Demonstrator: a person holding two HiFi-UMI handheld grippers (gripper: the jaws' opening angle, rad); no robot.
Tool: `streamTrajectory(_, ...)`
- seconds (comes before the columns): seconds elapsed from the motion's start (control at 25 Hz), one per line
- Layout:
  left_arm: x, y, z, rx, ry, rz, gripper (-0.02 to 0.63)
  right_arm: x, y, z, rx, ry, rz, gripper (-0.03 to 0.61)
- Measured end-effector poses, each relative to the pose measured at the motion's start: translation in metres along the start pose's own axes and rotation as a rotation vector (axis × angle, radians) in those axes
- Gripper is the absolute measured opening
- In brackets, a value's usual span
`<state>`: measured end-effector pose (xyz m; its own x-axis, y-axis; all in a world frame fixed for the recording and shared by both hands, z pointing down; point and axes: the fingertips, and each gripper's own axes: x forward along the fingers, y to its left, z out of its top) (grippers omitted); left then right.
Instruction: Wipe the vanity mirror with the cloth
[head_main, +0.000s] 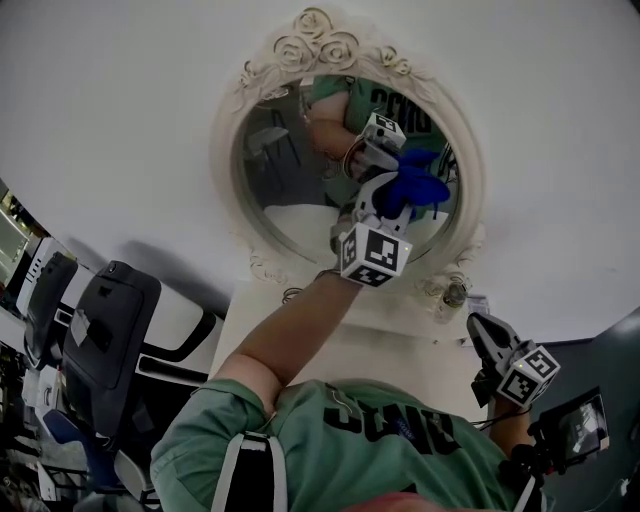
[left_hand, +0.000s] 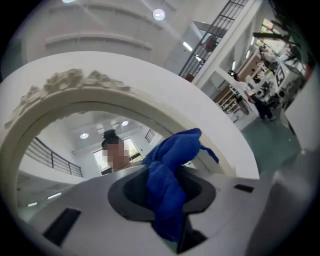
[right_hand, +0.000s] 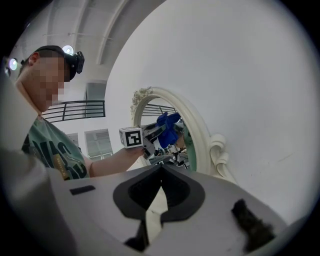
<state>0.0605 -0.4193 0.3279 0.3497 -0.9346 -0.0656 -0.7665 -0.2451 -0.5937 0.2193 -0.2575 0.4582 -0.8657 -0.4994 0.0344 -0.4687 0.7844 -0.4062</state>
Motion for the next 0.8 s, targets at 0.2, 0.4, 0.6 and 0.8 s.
streamTrajectory(0.2,0.043,-0.082,0.019,0.179,0.005,-0.116,0.117,-0.03,-0.004,0.0,0.011,-0.048,-0.065,0.011)
streamTrajectory(0.4,0.036,-0.085,0.013,0.097,0.001,-0.198,0.117,-0.049,-0.003,-0.003,0.017,-0.08,-0.114,0.011)
streamTrajectory(0.6,-0.027,-0.084,0.001,-0.187,-0.021,-0.406,0.118,-0.035,0.025,-0.007,-0.029,-0.116,-0.145,0.011)
streamTrajectory(0.8,-0.136,-0.019,-0.089,-0.522,0.055,-0.37,0.118,0.016,0.062,-0.006,-0.098,-0.033,-0.067,0.011)
